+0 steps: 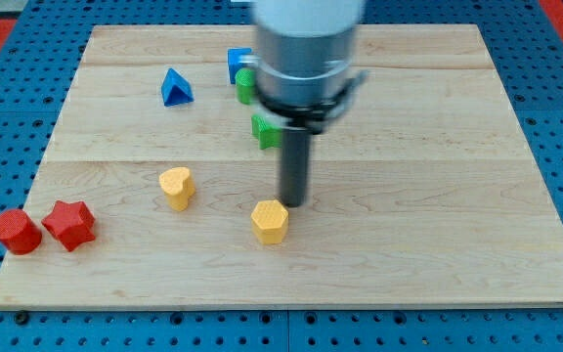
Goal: Slightly move the yellow hexagon towards the bottom center of the board
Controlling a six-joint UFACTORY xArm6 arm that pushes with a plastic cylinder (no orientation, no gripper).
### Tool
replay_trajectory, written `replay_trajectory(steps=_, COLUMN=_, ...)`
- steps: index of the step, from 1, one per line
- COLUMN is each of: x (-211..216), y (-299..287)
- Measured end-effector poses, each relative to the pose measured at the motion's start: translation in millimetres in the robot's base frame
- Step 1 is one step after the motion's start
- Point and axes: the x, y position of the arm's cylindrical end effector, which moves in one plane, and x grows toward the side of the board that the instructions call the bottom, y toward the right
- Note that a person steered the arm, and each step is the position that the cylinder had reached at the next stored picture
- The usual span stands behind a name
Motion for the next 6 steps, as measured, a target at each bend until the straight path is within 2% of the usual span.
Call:
replay_trajectory(steps=2, x=0.2, y=-59.5)
replay_trajectory(steps=3, x=22.5, y=19.9)
replay_trajectory(steps=4, x=24.2, y=80.6)
replay_trajectory(steps=5, x=24.1, y=-6.4)
replay_trajectory(steps=6, x=42.3, y=-26.3)
